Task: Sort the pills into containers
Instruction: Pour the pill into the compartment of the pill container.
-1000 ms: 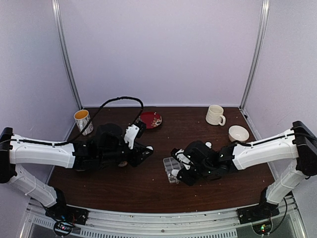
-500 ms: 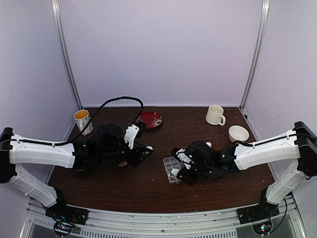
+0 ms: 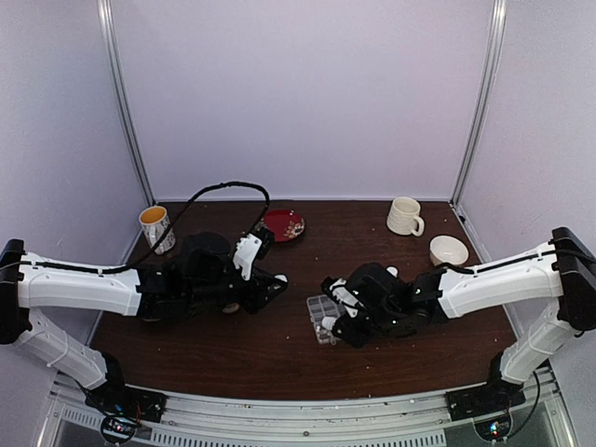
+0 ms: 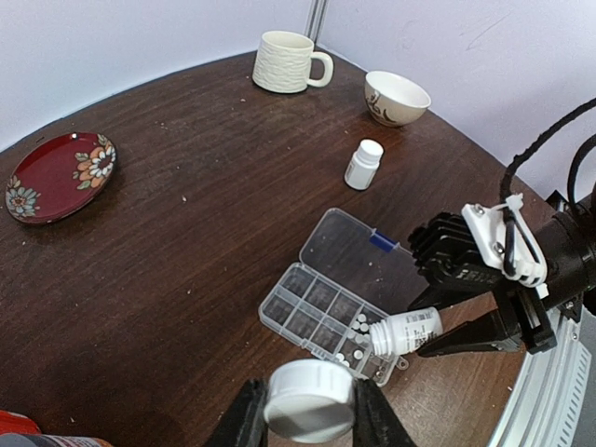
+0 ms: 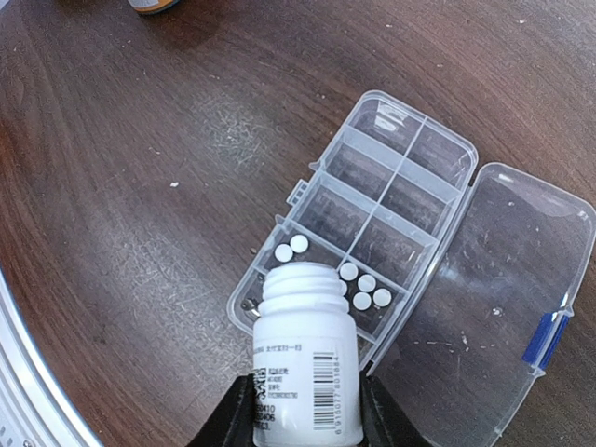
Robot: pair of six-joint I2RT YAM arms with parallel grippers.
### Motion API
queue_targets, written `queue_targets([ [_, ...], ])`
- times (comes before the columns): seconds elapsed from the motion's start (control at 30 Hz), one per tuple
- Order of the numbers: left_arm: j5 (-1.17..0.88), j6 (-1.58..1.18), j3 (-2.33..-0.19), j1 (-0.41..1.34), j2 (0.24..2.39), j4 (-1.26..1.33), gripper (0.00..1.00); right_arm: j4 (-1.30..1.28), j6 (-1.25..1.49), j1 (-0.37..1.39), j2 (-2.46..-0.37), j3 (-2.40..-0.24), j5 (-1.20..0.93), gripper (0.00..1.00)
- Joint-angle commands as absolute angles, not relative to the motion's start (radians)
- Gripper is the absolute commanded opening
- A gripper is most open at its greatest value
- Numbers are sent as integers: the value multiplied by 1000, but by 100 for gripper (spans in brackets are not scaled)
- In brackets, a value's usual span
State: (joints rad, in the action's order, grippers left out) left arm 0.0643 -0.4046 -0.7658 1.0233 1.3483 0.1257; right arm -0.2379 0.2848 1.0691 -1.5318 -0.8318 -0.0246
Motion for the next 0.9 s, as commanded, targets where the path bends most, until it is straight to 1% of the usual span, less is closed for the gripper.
queue_targets([
  [0.0, 71, -397, -784, 1031, 1343, 151, 0, -204, 289, 1066, -1518, -824, -18, 0],
  [0.03, 71, -397, -786, 1032, 1343, 151, 0, -198, 292, 1065, -1517, -818, -19, 0],
  [0.1, 69, -397, -788, 1032, 1343, 148, 0, -298, 279, 1066, -1559, -881, -8, 0],
  [0.13, 69, -397, -788, 1032, 1343, 150, 0, -298, 274, 1067, -1566, -889, -10, 0],
  [0.23, 69, -397, -787, 1032, 1343, 150, 0, -192, 293, 1066, -1521, -821, -30, 0],
  [0.33, 71, -397, -784, 1032, 1341, 149, 0, -318, 274, 1068, -1573, -900, -6, 0],
  [0.43, 71, -394, -785, 1032, 1341, 149, 0, -214, 285, 1069, -1534, -841, -30, 0],
  [0.47, 71, -394, -788, 1032, 1341, 149, 0, -218, 287, 1068, -1537, -839, -36, 0],
  [0.53, 71, -394, -786, 1032, 1341, 148, 0, -319, 274, 1069, -1589, -911, -19, 0],
  [0.57, 71, -394, -786, 1032, 1340, 150, 0, -315, 270, 1070, -1583, -904, -25, 0],
  [0.67, 71, -394, -787, 1032, 1340, 149, 0, -198, 296, 1071, -1529, -835, -36, 0],
  [0.77, 72, -394, -785, 1032, 1338, 150, 0, -337, 276, 1071, -1588, -921, -10, 0],
  [0.87, 71, -391, -786, 1032, 1340, 150, 0, -249, 284, 1072, -1553, -867, -28, 0],
])
